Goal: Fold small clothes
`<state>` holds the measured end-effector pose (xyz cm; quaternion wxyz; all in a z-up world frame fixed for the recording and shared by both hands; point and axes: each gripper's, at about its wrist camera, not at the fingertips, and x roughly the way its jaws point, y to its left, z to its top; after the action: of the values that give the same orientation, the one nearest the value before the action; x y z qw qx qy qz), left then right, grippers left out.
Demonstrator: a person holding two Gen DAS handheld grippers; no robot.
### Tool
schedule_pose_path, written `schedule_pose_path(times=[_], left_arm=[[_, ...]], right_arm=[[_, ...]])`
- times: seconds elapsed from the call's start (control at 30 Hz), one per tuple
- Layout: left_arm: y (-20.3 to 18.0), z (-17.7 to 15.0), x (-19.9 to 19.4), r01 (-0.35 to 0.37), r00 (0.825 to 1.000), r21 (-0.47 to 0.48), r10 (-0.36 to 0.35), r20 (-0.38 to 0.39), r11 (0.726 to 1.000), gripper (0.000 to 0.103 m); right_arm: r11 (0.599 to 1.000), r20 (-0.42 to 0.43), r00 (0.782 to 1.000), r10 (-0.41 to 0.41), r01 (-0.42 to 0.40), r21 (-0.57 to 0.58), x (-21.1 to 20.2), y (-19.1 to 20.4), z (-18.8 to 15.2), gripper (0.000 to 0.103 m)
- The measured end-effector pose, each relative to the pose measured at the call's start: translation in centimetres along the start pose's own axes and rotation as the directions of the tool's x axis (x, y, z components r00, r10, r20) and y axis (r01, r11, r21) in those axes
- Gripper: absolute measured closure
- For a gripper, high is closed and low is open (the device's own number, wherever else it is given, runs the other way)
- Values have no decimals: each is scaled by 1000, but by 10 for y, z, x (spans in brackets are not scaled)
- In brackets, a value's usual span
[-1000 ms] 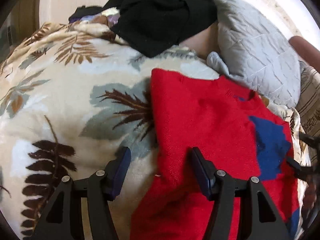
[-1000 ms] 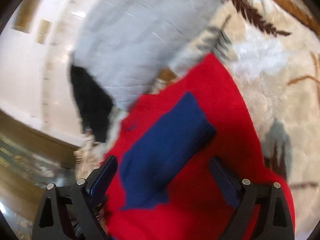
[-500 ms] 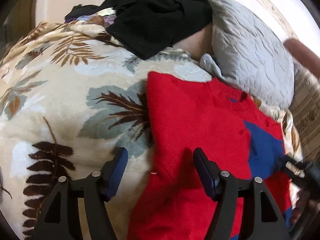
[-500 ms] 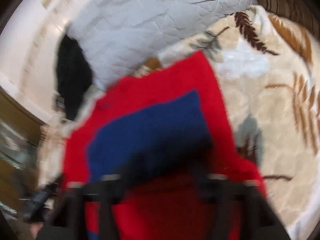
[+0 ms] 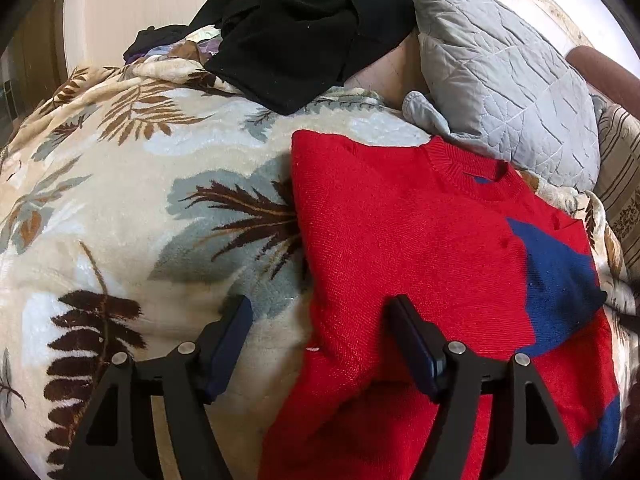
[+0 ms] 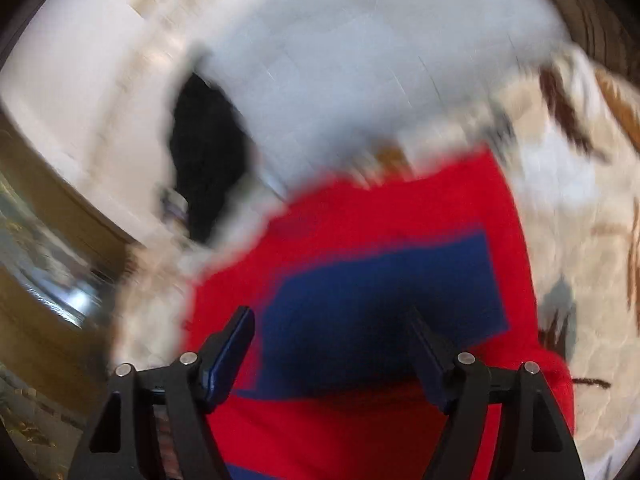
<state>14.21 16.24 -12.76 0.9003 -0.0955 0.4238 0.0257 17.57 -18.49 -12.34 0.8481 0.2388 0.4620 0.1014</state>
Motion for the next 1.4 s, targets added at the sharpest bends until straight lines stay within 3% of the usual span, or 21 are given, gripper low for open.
schedule_pose_path(times=[0.03,0.13,0.3,0.43,0.47,0.5,0.53,0.63,0.73,0.83,0.87,0.9,0.93,1.03,1.13,1.17,1.23,1.27,1.33,1.4], left_arm=[[1,0,0,8,1000,-5,-8,0,1000,30],[2,1,0,19,1000,-13,-20,-3,1000,28],[1,1,1,16,1000,-9,-17,-2,1000,27],[2,2,-1,16,1000,-11,-16,-5,1000,27],[1,2,-2,11,1000,-8,-11,-6,1000,27],[0,4,-5,1,1000,-2,-1,-11,1000,27],[-1,5,-8,-1,1000,-6,1,-14,1000,27],[1,12,-22,69,997,-19,-69,29,997,27],[5,34,-20,90,995,-41,-89,40,995,27],[13,59,-1,112,994,-104,-111,20,988,27],[18,64,13,120,992,-127,-123,-16,985,28],[24,67,27,109,991,-143,-119,-64,984,36],[31,68,44,73,989,-164,-93,-116,984,50],[31,74,36,78,992,-147,-91,-82,986,54],[27,75,20,118,993,-147,-120,-8,982,54],[23,75,19,118,993,-127,-118,3,985,49],[12,72,40,20,996,-43,-23,-86,999,43],[13,69,48,11,993,-40,-15,-120,999,41],[15,69,29,6,997,-61,-10,-70,998,42],[15,68,6,38,999,-57,-39,-6,998,43]], right_arm=[[999,49,998,47,-48,19,-8,-8,-4,28],[1000,94,995,-21,21,-2,-33,-1,-11,25],[996,135,989,66,-57,-68,-53,18,-1,24],[988,84,986,142,-136,-71,-36,16,14,22],[992,49,992,113,-111,-55,-24,8,14,21],[999,5,999,32,-32,-15,-8,-5,15,21],[998,0,999,50,-50,35,-5,-17,11,23],[995,63,994,94,-95,6,-22,-10,12,23],[986,82,984,159,-154,-65,-28,6,20,22],[991,59,993,105,-99,-92,-10,4,30,20],[995,12,996,83,-82,-64,4,-5,31,20],[994,-8,995,102,-102,-48,9,-11,29,20],[990,15,991,131,-130,-56,7,-15,28,20],[990,21,991,130,-129,-53,-6,-8,28,20],[979,81,979,189,-181,-93,-24,4,35,19],[974,86,974,211,-203,-98,-21,4,40,17],[988,-6,990,143,-143,-60,9,-7,44,15],[987,-33,987,157,-158,-22,18,-19,43,17],[979,26,978,205,-205,7,-3,-21,40,16],[980,68,978,195,-192,-47,-25,-16,36,16]])
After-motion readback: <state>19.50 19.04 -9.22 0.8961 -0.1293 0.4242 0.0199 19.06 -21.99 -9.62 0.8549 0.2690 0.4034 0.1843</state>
